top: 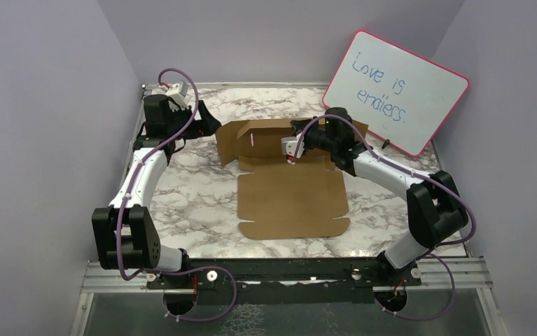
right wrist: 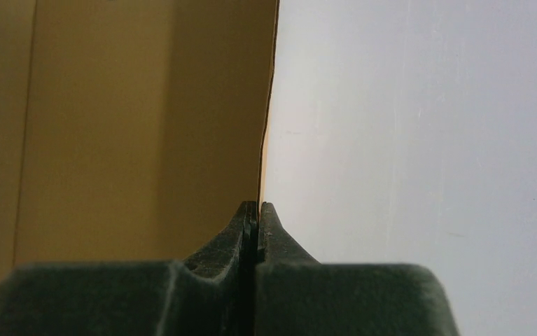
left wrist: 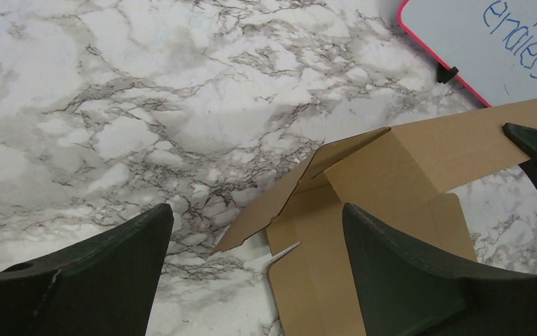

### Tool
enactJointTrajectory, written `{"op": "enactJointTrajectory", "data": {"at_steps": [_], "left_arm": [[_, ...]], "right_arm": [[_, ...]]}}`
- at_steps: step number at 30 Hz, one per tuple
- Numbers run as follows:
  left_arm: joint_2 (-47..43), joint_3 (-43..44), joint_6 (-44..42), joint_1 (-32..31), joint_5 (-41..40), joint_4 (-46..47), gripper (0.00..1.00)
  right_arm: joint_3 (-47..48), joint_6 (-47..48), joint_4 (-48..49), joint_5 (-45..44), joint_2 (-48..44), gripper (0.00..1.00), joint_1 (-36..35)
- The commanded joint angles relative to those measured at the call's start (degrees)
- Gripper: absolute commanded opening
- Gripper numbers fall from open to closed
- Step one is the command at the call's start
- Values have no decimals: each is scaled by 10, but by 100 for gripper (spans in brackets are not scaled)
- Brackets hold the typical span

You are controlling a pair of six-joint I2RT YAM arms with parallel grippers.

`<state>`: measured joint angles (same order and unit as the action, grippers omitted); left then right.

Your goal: Fold the paper box

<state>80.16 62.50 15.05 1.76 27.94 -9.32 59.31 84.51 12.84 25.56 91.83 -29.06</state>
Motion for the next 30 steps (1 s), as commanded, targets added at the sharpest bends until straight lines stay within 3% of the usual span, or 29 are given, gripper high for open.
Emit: {"op": "enactJointTrajectory", "data": {"at_steps": [1,9,18,25,30], "left_arm": [[-17,-25,51,1,-8,-4,90],[-104,-145,172,-24,-50,90,83],[-154,-136,130,-160,-269,119,60],[-104,-154,139,-183,-275,227,48],[-62,-138,135,-183,-259,250,37]], "right_arm": [[-12,3,16,-9,-14,1,-5],[-21,33,13,-9,-24,1,-5],[-33,28,39,-4,-21,1,-6],[-67,34,126,0,0,1,-15],[-66,39,136,-2,8,1,-20]]}}
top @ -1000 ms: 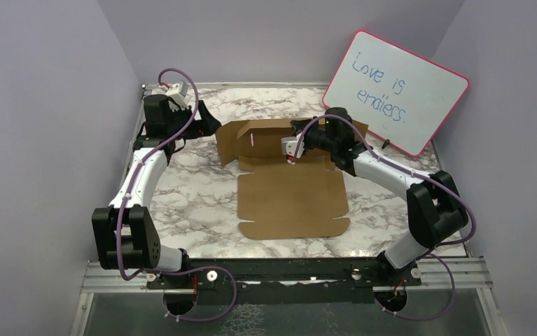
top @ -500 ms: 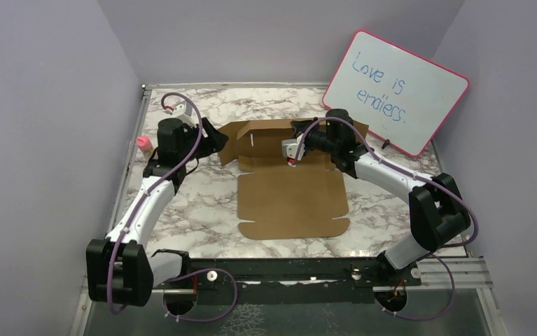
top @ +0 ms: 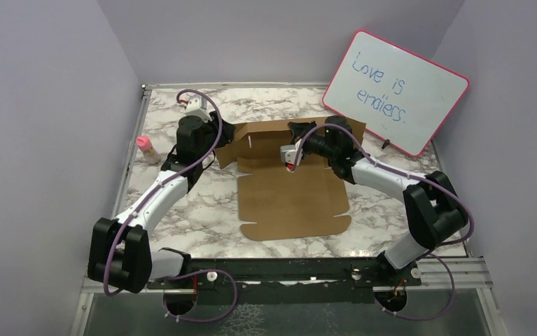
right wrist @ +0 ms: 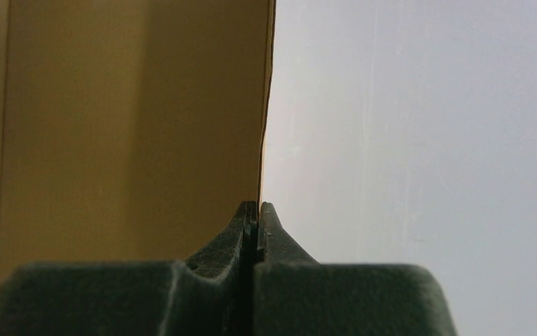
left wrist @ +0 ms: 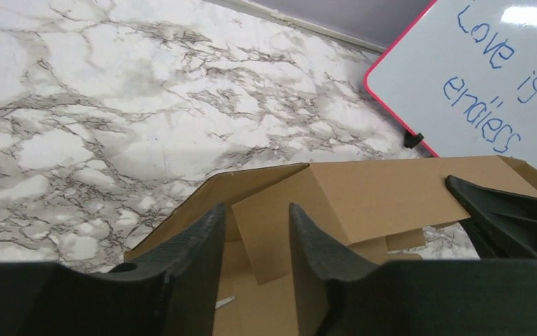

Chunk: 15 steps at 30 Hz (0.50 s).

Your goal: Fold the paper box

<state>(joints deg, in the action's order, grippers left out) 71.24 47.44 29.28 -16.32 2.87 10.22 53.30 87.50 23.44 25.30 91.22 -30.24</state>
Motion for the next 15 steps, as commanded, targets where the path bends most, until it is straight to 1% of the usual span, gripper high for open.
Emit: {"op": "enactJointTrajectory", "data": {"at_steps": [1,2,7,11,15], "left_arm": [[33,13,-5,-3,-3,56,34],[40,12,-1,-3,1,57,31],[55,-13,12,-11,10,68,25],[66,-33,12,-37,2,97,24],[102,-20,10,-51,6,104,24]], "right_arm": [[-6,10,30,-1,15,1,-8],[-5,12,29,-2,15,1,-8],[-4,26,18,-11,12,1,-9],[-3,30,38,-11,24,1,-10],[0,29,40,-16,35,1,-16]]}}
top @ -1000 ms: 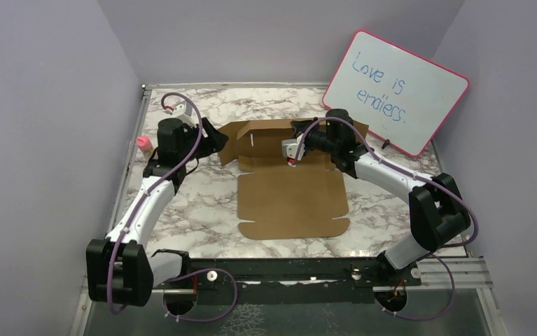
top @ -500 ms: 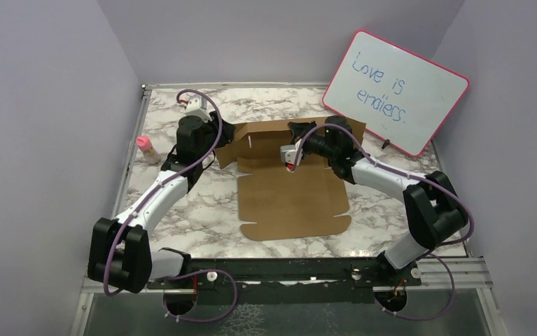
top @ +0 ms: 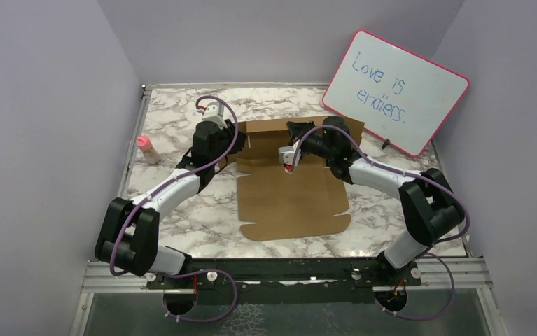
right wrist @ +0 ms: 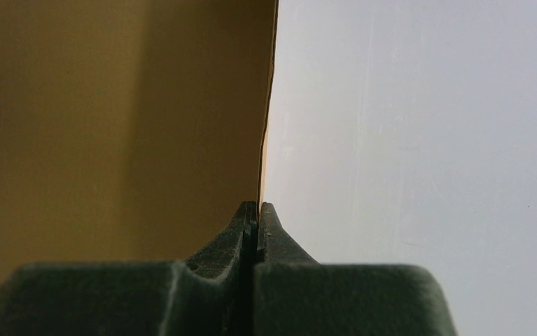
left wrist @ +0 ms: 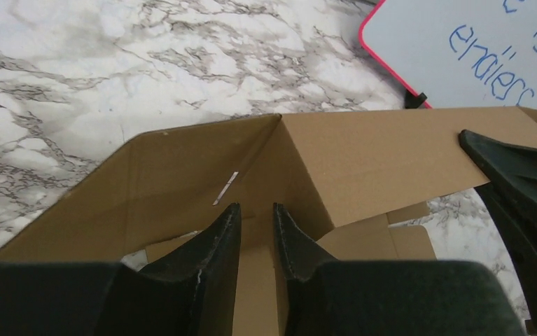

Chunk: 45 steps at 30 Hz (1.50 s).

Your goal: Fold the paper box

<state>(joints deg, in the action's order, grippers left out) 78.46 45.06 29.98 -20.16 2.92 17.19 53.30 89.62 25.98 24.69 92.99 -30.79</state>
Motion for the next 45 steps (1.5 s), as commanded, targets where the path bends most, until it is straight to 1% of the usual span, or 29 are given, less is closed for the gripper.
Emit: {"op": "enactJointTrajectory", "data": {"at_steps": [1,10,15,23,29,35,41,45], "left_arm": [[38,6,4,-14,6,37,24],[39,0,2,-19,-13,54,24],[16,-38,14,-19,-25,53,25],[-53,-112,21,-20,-111,52,27],[-79,-154,40,-20,-147,50,32],[-46,-157,49,-20,-139,50,39],[10,-138,64,-19,-123,58,41],[50,-129,73,-20,-115,76,44]], "right_arm": [[-1,8,15,-11,18,1,-11],[-18,14,28,-28,19,1,-19],[-31,29,41,-44,26,1,-25],[-80,55,133,-68,30,1,-39],[-82,60,132,-71,26,1,-43],[-83,61,133,-74,28,1,-45],[-83,57,138,-75,37,1,-47],[-85,57,146,-78,42,1,-49]]}}
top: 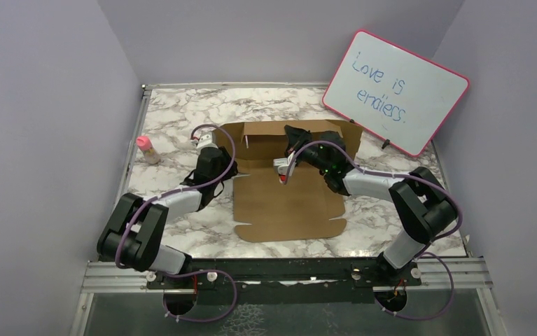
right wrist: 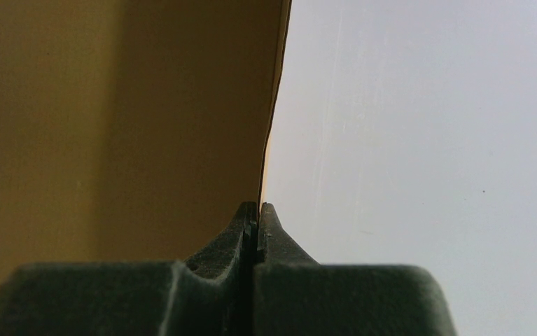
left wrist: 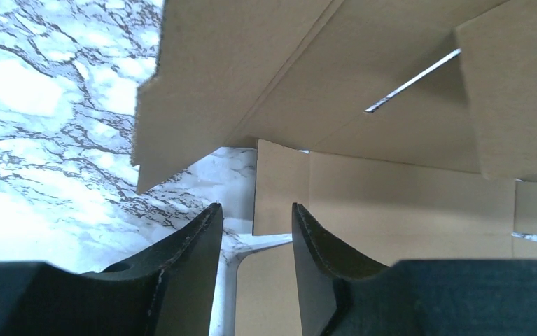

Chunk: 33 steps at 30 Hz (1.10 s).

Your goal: Fold the paper box

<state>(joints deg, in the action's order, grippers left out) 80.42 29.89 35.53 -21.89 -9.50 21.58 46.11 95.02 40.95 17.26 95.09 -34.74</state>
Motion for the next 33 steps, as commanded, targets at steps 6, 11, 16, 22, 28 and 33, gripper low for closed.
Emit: {"op": "enactJointTrajectory", "data": {"at_steps": [6,11,16,22,28,33], "left_arm": [[77,41,22,-3,35,65,45],[100,53,29,-11,57,74,44],[80,52,1,-40,46,86,30],[80,48,-7,-63,31,92,26],[98,56,-20,-83,28,99,26],[71,46,-38,-83,9,98,31]], "right_arm": [[-15,1,3,-3,21,1,-9],[-18,-1,7,-2,18,1,-11],[-19,0,5,-8,16,1,-13],[-30,-1,28,-14,15,1,-19],[-36,2,29,-24,14,1,-22],[-40,2,31,-29,9,1,-22]]}}
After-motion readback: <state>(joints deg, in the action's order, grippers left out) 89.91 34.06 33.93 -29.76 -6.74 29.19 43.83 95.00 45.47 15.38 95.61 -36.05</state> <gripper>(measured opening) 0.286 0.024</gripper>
